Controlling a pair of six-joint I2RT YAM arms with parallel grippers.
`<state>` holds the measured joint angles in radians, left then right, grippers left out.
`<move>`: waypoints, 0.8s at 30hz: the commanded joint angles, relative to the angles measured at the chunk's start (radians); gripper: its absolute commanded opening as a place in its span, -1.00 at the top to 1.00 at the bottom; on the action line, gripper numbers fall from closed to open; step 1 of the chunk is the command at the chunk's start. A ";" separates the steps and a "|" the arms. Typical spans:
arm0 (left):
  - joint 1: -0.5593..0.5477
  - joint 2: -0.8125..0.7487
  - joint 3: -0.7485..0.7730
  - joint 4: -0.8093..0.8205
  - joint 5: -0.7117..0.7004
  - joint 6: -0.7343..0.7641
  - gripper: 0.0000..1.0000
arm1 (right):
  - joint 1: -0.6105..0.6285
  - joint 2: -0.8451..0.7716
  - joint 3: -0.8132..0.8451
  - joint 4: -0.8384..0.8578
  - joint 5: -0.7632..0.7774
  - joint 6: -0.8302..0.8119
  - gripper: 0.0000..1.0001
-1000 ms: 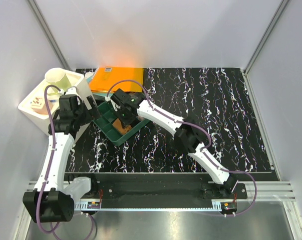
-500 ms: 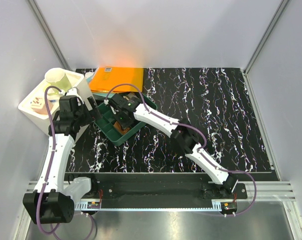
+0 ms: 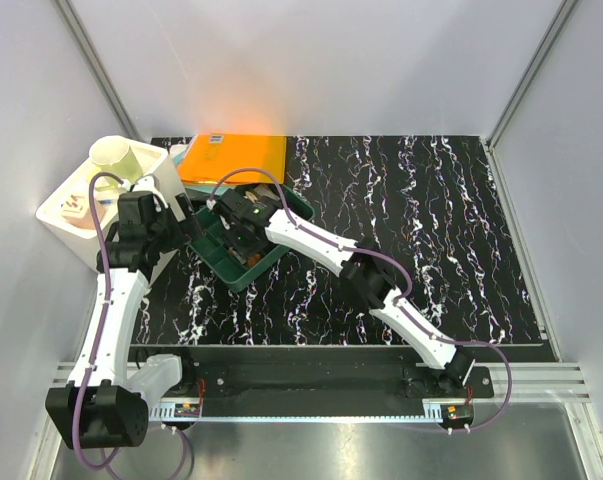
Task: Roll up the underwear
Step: Place the underwear in the storage box.
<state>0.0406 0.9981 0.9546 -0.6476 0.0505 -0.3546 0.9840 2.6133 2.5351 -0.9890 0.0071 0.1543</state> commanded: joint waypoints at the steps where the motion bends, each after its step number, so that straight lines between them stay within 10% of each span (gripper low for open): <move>1: 0.005 -0.027 -0.002 0.049 0.023 0.008 -0.98 | -0.011 0.004 -0.033 -0.053 0.030 -0.009 -0.06; 24: 0.005 -0.052 -0.016 0.055 0.014 0.006 -0.98 | -0.013 -0.176 -0.038 -0.016 0.039 0.019 -0.48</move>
<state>0.0406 0.9684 0.9398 -0.6338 0.0559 -0.3546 0.9829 2.5175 2.5122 -0.9974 0.0170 0.1768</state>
